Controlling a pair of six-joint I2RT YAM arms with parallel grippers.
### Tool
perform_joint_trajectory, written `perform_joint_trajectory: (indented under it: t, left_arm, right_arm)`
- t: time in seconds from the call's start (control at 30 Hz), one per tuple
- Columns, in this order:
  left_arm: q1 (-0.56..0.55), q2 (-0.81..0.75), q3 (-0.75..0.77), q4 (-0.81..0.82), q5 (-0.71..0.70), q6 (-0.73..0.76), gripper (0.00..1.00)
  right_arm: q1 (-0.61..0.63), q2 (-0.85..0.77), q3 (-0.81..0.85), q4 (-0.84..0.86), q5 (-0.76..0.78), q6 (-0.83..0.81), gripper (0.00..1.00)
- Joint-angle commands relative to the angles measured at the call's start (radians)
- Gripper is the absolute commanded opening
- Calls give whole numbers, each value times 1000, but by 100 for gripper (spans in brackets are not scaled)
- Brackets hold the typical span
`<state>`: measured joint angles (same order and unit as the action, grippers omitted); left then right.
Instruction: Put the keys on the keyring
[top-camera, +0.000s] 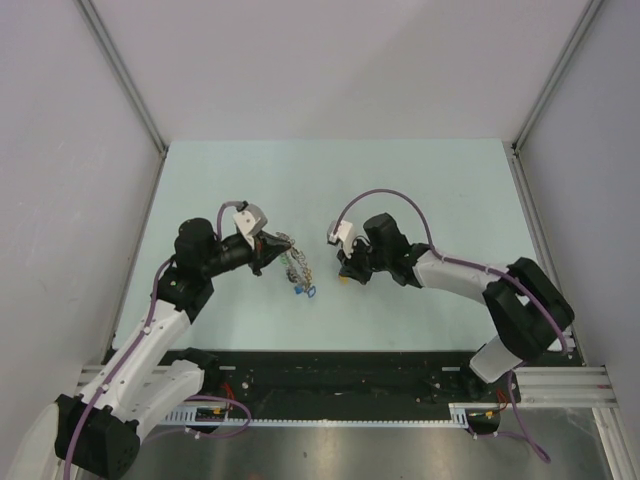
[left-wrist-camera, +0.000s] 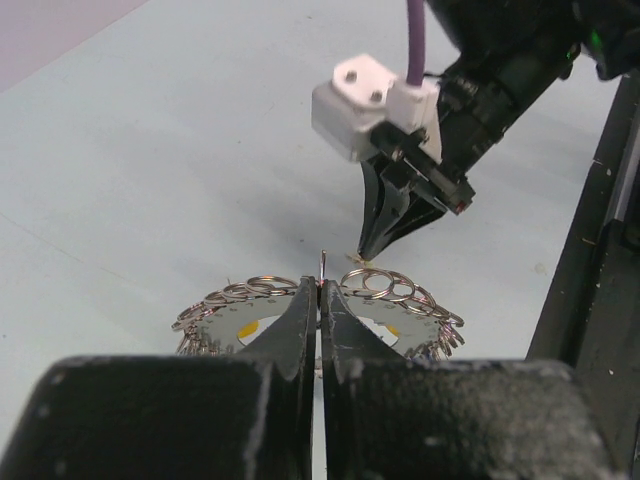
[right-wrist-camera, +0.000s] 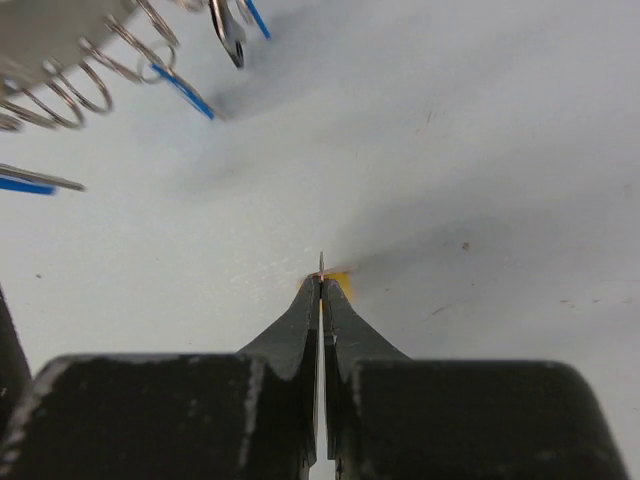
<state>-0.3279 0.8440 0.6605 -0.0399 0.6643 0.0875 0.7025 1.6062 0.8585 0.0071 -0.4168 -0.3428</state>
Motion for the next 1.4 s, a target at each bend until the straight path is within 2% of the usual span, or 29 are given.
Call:
perform_joint_trajectory:
  t: [0.0,0.23,0.37,0.53,0.73,1.0,1.37]
  left_arm:
    - [7,-29,51,63,122,75,0]
    - [6,9,88,101,262,124,0]
    - [-10,64,160,48,330,207,1]
    - [-31,144,208,48,428,268,0]
    - [-88,205,191,48,434,308,0]
    - [-151,251,131,107,416,304,0]
    - [-209,308,120,135,376,279,0]
  right_arm:
    - [25,-129,4,-33,47,28,0]
    - [83,-307,30,-137,148,96,0]
    - [101,-411,71,-235,239,116,0]
    - [107,-495,144,-377,227,85,0]
    - [120,-549,188,-432,214,99,0]
    - [153,-526,189,-435,236,129,0]
    - [293,-486,189,-430,357,120,0]
